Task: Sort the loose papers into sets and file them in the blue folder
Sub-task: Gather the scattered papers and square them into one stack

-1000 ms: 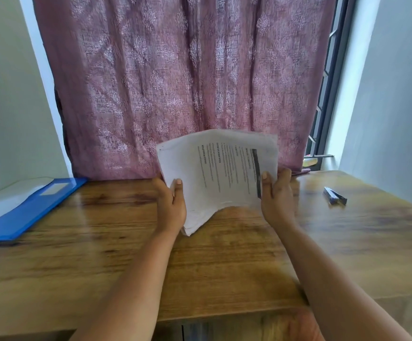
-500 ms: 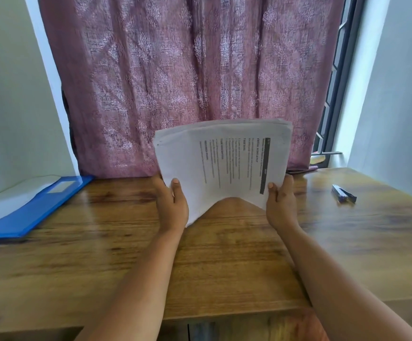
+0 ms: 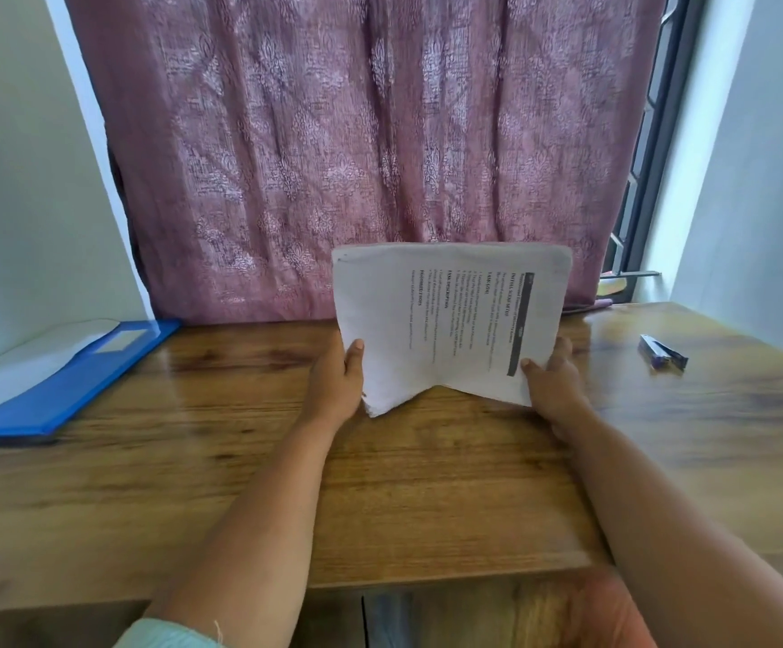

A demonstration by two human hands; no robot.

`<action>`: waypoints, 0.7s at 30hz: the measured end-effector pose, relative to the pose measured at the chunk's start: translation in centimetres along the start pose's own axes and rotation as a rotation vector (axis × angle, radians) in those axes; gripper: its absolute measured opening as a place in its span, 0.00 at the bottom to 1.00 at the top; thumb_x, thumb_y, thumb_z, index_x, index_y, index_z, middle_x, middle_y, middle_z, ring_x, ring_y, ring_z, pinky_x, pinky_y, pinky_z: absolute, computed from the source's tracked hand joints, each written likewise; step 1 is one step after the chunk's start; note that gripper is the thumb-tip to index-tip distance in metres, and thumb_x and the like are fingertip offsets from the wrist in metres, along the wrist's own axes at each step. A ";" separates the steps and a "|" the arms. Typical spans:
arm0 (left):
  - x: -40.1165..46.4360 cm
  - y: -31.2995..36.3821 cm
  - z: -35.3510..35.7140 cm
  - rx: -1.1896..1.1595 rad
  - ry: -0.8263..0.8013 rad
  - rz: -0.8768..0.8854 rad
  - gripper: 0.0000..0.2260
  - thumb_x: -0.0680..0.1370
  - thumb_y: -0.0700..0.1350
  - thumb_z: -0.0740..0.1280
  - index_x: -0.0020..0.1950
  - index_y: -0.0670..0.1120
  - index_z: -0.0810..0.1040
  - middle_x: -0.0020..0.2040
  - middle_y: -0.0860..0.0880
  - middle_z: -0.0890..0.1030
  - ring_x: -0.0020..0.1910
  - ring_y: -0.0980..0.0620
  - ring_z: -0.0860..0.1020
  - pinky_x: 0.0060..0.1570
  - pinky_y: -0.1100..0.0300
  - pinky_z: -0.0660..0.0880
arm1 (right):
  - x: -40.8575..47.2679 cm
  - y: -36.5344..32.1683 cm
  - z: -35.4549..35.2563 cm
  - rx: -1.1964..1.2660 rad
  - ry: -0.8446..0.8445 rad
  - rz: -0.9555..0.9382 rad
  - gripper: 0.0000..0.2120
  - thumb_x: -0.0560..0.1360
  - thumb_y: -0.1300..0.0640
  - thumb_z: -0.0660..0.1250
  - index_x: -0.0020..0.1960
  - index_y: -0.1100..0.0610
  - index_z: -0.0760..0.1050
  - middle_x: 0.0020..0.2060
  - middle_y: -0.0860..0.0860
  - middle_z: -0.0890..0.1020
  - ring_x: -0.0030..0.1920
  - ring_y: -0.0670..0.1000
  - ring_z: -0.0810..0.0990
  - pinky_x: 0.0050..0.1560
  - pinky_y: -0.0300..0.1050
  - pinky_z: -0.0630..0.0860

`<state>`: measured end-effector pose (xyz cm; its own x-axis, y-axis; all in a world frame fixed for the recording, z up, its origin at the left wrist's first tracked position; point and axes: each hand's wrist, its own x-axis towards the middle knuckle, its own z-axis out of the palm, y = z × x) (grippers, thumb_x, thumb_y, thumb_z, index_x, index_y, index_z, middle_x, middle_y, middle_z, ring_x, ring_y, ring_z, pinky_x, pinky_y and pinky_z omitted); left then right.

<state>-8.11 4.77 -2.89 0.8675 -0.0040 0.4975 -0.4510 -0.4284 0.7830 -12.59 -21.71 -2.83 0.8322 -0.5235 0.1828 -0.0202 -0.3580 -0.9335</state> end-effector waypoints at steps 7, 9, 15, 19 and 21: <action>-1.0 0.8 -0.8 -0.558 -0.017 -0.480 0.09 0.82 0.39 0.60 0.59 0.48 0.75 0.58 0.45 0.80 0.55 0.46 0.79 0.57 0.50 0.76 | -0.3 0.5 -1.2 0.729 0.039 0.344 0.29 0.70 0.48 0.76 0.65 0.54 0.69 0.57 0.54 0.79 0.53 0.53 0.81 0.41 0.45 0.81; -2.2 1.7 0.7 -0.525 0.055 -0.542 0.08 0.81 0.39 0.59 0.57 0.47 0.76 0.57 0.42 0.81 0.53 0.44 0.79 0.55 0.49 0.76 | -1.5 0.1 -0.1 0.828 -0.151 0.417 0.25 0.71 0.51 0.75 0.65 0.55 0.71 0.58 0.55 0.79 0.55 0.55 0.80 0.39 0.46 0.81; -7.0 6.4 3.5 -0.519 0.147 -0.508 0.08 0.82 0.42 0.56 0.59 0.47 0.72 0.54 0.48 0.79 0.49 0.50 0.77 0.41 0.58 0.74 | -4.0 -0.9 1.9 0.786 -0.379 0.459 0.15 0.80 0.65 0.62 0.66 0.60 0.69 0.58 0.59 0.79 0.57 0.58 0.79 0.45 0.51 0.80; -8.7 7.1 1.8 -0.699 -0.073 -0.630 0.10 0.81 0.42 0.62 0.62 0.46 0.73 0.54 0.46 0.80 0.37 0.52 0.80 0.29 0.63 0.75 | -3.7 -0.3 -0.3 0.664 -0.392 0.468 0.19 0.77 0.71 0.61 0.68 0.64 0.67 0.60 0.61 0.78 0.57 0.60 0.79 0.45 0.53 0.79; -8.0 6.1 -0.4 -0.688 -0.047 -0.636 0.14 0.79 0.42 0.66 0.64 0.44 0.73 0.57 0.44 0.80 0.42 0.51 0.80 0.31 0.61 0.77 | -3.6 0.1 -1.8 0.642 -0.437 0.451 0.21 0.77 0.71 0.61 0.69 0.65 0.67 0.61 0.61 0.78 0.58 0.60 0.79 0.47 0.53 0.79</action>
<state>-17.94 2.56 -1.92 0.9946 0.0048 -0.1040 0.0990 0.2657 0.9590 -16.57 -21.28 -2.98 0.9596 -0.1214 -0.2538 -0.1912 0.3803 -0.9049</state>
